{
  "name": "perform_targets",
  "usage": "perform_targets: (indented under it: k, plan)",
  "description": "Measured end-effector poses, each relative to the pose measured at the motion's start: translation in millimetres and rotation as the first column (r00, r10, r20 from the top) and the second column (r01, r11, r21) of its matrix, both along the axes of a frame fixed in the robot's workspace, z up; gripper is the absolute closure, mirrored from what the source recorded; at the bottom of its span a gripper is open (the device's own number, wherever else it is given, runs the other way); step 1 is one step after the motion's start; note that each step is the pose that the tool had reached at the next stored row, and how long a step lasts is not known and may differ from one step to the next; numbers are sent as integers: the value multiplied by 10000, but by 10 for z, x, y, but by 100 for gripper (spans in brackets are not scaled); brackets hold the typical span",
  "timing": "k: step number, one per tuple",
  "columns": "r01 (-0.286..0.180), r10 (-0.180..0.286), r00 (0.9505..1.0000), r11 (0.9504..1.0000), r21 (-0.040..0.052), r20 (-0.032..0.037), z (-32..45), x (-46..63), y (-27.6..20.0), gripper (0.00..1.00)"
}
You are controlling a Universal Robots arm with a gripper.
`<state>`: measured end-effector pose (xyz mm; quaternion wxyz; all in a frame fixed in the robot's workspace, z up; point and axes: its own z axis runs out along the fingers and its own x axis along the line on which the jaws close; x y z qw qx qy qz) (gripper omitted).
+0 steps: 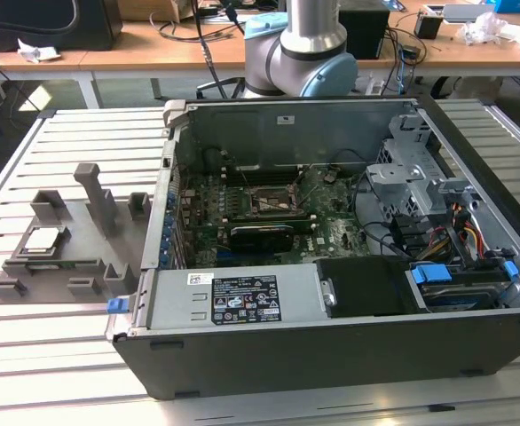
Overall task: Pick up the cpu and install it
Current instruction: 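Pick up the cpu and move it towards the insertion slot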
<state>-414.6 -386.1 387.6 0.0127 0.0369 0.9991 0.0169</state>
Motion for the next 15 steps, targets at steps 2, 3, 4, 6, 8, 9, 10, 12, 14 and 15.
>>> perform_targets:
  k: [2,3,4,6,8,9,10,12,14,15]
  plan:
    - [0,0,10000,10000,1,0,0,0,0,34]
    - [0,0,10000,10000,-5,1,0,0,0,34]
    - [2,-2,10000,10000,-54,0,0,-2,1,34]
    - [-6,6,10000,9991,-427,0,0,-1,3,34]
    - [-8,8,10000,9990,-440,0,0,0,2,34]
    - [-7,7,10000,9990,-450,0,0,0,3,34]
    - [-6,6,10000,9990,-456,0,0,0,3,34]
    - [-7,7,10000,9989,-458,0,-1,0,3,34]
    - [-6,6,10000,9990,-458,-1,-2,0,3,34]
    - [-6,6,10000,9989,-459,-1,-2,0,3,34]
